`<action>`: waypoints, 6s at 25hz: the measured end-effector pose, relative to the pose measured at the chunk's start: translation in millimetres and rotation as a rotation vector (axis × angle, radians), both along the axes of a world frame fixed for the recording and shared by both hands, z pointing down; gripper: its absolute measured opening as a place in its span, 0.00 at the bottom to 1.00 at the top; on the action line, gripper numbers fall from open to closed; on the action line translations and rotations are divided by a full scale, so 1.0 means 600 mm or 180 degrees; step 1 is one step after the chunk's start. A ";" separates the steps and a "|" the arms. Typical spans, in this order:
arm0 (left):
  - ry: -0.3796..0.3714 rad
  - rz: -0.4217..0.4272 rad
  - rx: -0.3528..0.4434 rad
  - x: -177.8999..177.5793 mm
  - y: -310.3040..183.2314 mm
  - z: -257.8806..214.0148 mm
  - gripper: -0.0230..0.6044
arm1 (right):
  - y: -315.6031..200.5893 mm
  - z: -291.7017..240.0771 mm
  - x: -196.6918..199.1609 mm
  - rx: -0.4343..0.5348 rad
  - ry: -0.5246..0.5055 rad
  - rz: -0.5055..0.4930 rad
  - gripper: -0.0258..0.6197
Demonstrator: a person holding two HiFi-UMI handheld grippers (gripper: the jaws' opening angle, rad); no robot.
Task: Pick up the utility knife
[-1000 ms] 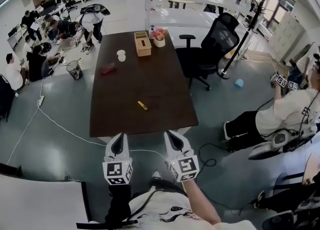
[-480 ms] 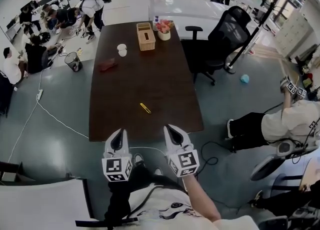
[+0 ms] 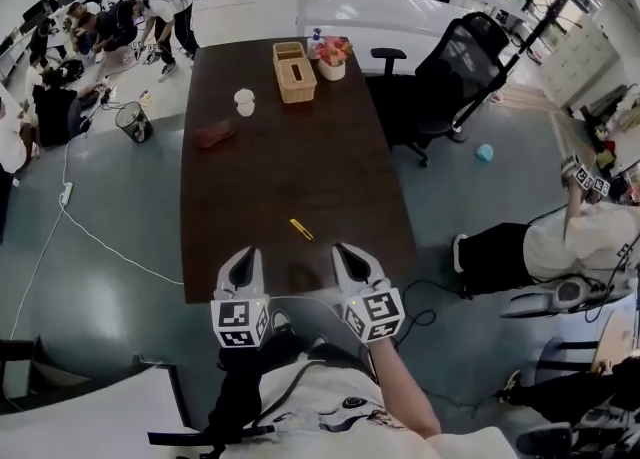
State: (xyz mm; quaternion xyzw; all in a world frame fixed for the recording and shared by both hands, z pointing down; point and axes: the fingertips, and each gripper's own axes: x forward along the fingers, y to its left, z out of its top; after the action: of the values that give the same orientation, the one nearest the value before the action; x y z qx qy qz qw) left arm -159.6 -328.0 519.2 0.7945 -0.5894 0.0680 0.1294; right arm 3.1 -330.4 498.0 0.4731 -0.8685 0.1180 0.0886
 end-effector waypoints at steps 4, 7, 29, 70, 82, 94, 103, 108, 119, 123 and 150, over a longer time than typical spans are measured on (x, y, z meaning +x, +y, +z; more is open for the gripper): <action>0.0037 0.0038 -0.0220 -0.010 -0.010 0.040 0.03 | -0.011 0.049 -0.005 -0.0320 0.0032 -0.0007 0.04; 0.0049 0.0069 -0.0403 -0.007 -0.010 0.073 0.03 | -0.019 0.103 0.001 -0.0634 0.0047 -0.0045 0.04; 0.0260 -0.0138 -0.1707 0.006 -0.036 0.308 0.03 | -0.115 0.442 -0.020 -0.2313 0.0718 -0.0612 0.04; 0.0287 -0.0130 -0.1204 -0.042 -0.002 0.215 0.03 | -0.094 0.318 -0.015 -0.1694 0.0327 -0.0250 0.11; 0.0341 -0.0088 -0.0960 -0.046 0.097 0.192 0.03 | 0.021 0.205 -0.015 -0.1248 -0.0016 -0.0058 0.11; 0.0281 -0.0270 -0.0675 0.019 0.277 0.159 0.03 | 0.210 0.108 0.055 -0.0659 -0.0109 -0.0236 0.11; 0.0206 -0.0261 -0.0490 0.088 0.438 0.148 0.03 | 0.384 0.072 0.137 -0.0381 -0.0268 -0.0199 0.11; 0.0152 -0.0325 -0.0403 0.085 0.478 0.114 0.03 | 0.427 0.043 0.149 -0.0300 -0.0331 -0.0230 0.11; 0.0191 -0.0183 -0.0418 0.093 0.567 0.083 0.03 | 0.519 0.006 0.113 -0.0317 -0.0318 -0.0282 0.11; 0.0189 -0.0135 -0.0364 0.076 0.580 0.063 0.03 | 0.535 -0.022 0.088 -0.0167 -0.0310 -0.0245 0.11; -0.0128 -0.0224 0.0807 0.113 0.570 -0.155 0.03 | 0.569 -0.140 0.087 0.0710 -0.0339 -0.0034 0.11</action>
State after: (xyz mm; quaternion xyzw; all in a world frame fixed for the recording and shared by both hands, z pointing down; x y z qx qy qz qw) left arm -91.6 13.8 426.0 0.7818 -0.6232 0.0043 0.0184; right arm 55.0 11.2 414.0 0.4685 -0.8823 0.0452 -0.0102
